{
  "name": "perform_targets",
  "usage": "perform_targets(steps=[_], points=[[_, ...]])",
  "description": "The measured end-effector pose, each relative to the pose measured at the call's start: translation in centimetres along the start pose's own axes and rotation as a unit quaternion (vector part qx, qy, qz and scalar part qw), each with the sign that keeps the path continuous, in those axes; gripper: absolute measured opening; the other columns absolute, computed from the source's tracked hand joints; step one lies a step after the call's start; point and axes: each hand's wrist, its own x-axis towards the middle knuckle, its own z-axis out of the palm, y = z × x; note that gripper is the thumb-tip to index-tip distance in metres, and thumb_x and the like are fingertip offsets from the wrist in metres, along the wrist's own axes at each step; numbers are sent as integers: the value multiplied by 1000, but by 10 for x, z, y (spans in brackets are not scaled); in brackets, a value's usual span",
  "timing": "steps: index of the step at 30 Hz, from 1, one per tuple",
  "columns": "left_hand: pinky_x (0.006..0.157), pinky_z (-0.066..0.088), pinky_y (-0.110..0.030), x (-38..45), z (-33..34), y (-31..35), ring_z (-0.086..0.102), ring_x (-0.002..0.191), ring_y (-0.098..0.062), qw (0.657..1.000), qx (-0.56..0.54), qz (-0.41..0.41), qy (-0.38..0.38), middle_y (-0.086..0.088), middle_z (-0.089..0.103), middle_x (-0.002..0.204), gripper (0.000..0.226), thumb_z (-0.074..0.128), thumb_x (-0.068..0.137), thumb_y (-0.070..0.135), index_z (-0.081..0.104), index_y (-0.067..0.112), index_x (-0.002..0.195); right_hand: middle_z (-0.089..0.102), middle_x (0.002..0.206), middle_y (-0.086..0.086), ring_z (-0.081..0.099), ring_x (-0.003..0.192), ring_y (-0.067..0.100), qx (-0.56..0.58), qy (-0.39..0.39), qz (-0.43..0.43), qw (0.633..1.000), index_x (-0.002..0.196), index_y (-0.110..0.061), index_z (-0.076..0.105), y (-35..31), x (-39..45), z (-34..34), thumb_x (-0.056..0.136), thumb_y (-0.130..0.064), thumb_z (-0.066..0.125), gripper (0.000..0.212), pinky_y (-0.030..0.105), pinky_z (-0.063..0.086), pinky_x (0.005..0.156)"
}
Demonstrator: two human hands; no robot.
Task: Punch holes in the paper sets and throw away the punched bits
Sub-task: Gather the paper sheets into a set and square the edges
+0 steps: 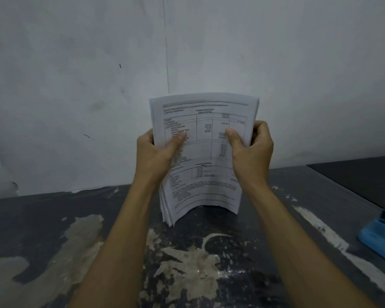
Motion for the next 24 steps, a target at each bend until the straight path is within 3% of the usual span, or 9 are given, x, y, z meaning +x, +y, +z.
perform_targets(steps=[3, 5, 9, 13, 17, 21, 24], points=[[69, 62, -28, -1, -2, -16, 75, 86, -13, 1000, -8, -3, 23, 7, 78, 95, 25, 83, 81, 28, 75, 19, 103, 71, 97, -4, 69, 86, 5, -3, -34, 66, 997, 104, -14, 65, 28, -16, 0, 93, -24, 70, 16, 25, 60, 70], [73, 63, -34, -7, -2, -30, 75, 87, -14, 999, 10, -32, 22, 5, 78, 96, 23, 82, 82, 24, 75, 18, 104, 72, 99, -1, 69, 90, 10, -14, -49, 90, 995, 108, -11, 68, 41, -25, -2, 95, -20, 67, 16, 30, 60, 78], [75, 63, -32, -8, 2, -32, 75, 87, -13, 999, 5, -13, 52, 5, 78, 95, 24, 80, 85, 19, 75, 14, 107, 71, 103, -2, 68, 95, 10, -3, -40, 57, 998, 111, -10, 66, 40, -21, 3, 97, -18, 65, 16, 17, 57, 74], [69, 61, -24, -2, -3, -35, 75, 85, -11, 999, -1, -8, 31, 10, 78, 94, 17, 82, 83, 21, 74, 25, 97, 71, 105, -4, 68, 94, 4, 26, -58, 74, 995, 110, -18, 64, 45, -22, 3, 98, -21, 63, 13, 22, 58, 75], [75, 63, -32, -16, -4, -55, 76, 86, -14, 996, 7, -82, 20, -1, 78, 96, 27, 82, 81, 17, 75, 10, 106, 71, 105, -6, 68, 96, 8, 6, -102, 160, 982, 109, -22, 64, 65, -32, -2, 98, -15, 61, 13, 31, 60, 83], [70, 62, -28, 0, -17, -44, 76, 86, -14, 998, 13, -63, -20, 5, 79, 94, 25, 86, 76, 18, 76, 17, 99, 75, 100, -5, 71, 94, 13, 53, -93, 189, 976, 100, -26, 69, 63, -22, -2, 93, -16, 65, 13, 30, 61, 77], [68, 61, -28, 2, -23, -39, 76, 87, -19, 997, 5, -56, -50, 1, 79, 95, 29, 87, 73, 17, 76, 15, 100, 76, 97, -4, 72, 95, 19, 43, -103, 231, 967, 101, -17, 68, 63, -23, -6, 87, -15, 67, 15, 28, 61, 71]])
